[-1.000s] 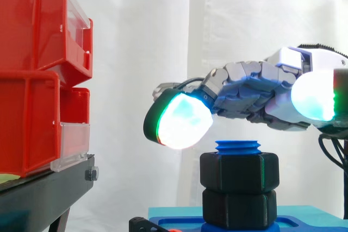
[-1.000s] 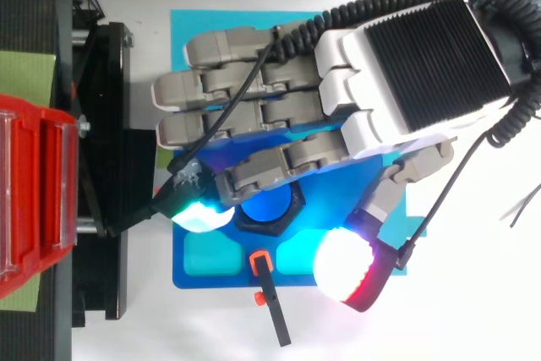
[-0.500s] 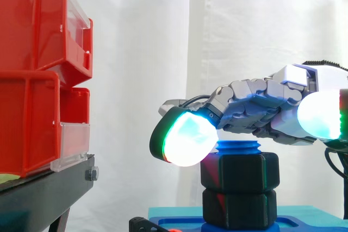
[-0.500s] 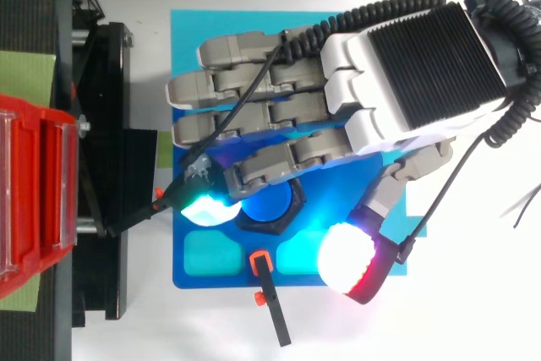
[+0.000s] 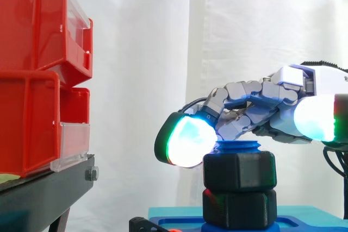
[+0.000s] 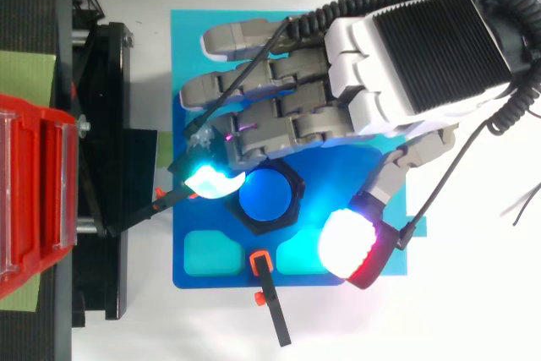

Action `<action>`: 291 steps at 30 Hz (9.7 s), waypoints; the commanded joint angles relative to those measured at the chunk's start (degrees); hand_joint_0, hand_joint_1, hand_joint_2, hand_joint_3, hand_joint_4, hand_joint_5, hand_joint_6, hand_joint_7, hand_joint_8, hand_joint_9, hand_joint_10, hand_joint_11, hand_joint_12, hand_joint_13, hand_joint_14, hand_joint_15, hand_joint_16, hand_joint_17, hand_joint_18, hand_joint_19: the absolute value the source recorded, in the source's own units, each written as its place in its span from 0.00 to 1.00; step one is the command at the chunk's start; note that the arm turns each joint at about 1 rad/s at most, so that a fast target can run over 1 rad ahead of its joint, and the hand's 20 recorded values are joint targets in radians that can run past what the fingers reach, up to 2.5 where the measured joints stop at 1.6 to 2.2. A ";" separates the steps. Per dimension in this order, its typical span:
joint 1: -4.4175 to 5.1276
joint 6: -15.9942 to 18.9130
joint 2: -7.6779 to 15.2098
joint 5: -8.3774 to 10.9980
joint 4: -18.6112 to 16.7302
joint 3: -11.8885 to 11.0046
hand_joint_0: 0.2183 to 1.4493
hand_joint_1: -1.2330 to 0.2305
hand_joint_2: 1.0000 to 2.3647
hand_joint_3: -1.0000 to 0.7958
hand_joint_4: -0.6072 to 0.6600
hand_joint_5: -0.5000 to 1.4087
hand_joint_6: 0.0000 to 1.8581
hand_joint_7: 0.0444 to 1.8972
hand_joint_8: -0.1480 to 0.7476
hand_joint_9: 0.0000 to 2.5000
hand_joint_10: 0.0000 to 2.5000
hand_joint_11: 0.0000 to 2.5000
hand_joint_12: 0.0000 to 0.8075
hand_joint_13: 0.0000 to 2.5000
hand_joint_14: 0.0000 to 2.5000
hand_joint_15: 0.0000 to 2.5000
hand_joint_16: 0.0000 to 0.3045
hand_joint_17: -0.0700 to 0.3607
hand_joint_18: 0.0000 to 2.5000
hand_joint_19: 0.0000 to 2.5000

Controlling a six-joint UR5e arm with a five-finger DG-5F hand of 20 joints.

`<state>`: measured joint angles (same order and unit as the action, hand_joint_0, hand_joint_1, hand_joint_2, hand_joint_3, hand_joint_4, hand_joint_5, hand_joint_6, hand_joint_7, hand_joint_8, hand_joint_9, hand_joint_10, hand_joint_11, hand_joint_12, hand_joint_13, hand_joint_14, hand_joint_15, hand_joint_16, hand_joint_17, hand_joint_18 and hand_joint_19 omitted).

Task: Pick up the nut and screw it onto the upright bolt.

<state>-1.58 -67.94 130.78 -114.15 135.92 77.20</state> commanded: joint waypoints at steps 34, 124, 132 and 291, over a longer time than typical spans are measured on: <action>-2.47 0.00 -0.09 -2.75 -0.13 -1.70 0.26 0.53 0.00 0.28 0.48 0.32 0.27 0.72 0.31 0.73 0.00 0.12 0.09 0.47 0.00 0.00 0.01 0.17 0.34 0.00; -0.44 0.09 0.70 -1.16 -1.45 0.15 0.20 0.80 0.00 0.28 0.58 0.23 0.27 0.34 0.23 0.11 0.00 0.00 0.34 0.00 0.00 0.00 0.13 0.37 0.00 0.00; -0.53 1.50 1.85 0.68 -1.45 0.15 0.19 0.82 0.00 0.28 0.58 0.22 0.27 0.33 0.23 0.07 0.00 0.00 0.35 0.00 0.00 0.00 0.14 0.38 0.00 0.00; -0.97 1.58 1.85 -0.55 4.71 -4.51 0.19 0.75 0.00 0.28 0.64 0.27 0.27 0.50 0.37 0.28 0.00 0.00 0.35 0.09 0.00 0.00 0.13 0.36 0.00 0.00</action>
<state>-2.76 -66.39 132.62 -114.70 140.62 72.69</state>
